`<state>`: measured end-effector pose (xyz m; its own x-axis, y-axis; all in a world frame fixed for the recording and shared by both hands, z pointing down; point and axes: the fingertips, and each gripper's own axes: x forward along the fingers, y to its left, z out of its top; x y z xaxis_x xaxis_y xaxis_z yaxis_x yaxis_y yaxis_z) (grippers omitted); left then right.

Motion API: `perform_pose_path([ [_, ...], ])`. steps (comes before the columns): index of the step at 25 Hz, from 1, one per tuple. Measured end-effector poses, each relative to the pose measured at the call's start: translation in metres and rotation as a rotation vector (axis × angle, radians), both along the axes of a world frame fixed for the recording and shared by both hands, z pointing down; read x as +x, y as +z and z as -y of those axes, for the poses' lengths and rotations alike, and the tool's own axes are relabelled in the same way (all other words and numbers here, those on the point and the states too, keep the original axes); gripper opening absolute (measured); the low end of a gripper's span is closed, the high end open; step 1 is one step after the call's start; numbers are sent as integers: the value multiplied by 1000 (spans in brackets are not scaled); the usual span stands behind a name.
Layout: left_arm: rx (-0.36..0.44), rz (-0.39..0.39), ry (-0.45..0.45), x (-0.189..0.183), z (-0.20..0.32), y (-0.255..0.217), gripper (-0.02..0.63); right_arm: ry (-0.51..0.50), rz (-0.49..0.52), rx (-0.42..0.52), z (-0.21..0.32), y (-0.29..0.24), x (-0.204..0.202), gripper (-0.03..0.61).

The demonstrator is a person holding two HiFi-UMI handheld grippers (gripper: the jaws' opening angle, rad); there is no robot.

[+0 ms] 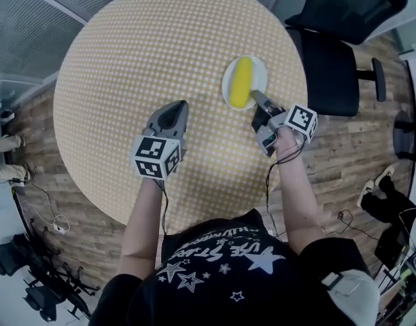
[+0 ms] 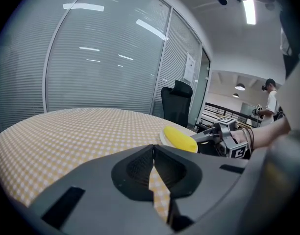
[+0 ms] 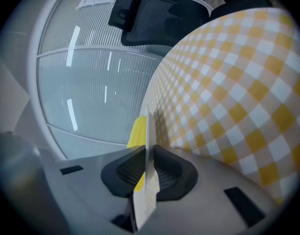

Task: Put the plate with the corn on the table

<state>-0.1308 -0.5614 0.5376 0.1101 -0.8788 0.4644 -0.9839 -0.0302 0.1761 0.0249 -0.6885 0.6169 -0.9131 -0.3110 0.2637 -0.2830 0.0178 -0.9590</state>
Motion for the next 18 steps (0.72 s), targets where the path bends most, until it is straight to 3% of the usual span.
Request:
perform_pose_path([
  [6, -8, -18, -9, 1, -2, 4, 8, 20, -60, -46, 4, 5, -5, 51],
  [18, 1, -20, -9, 4, -6, -1, 8, 39, -196, 6, 7, 9, -5, 51],
])
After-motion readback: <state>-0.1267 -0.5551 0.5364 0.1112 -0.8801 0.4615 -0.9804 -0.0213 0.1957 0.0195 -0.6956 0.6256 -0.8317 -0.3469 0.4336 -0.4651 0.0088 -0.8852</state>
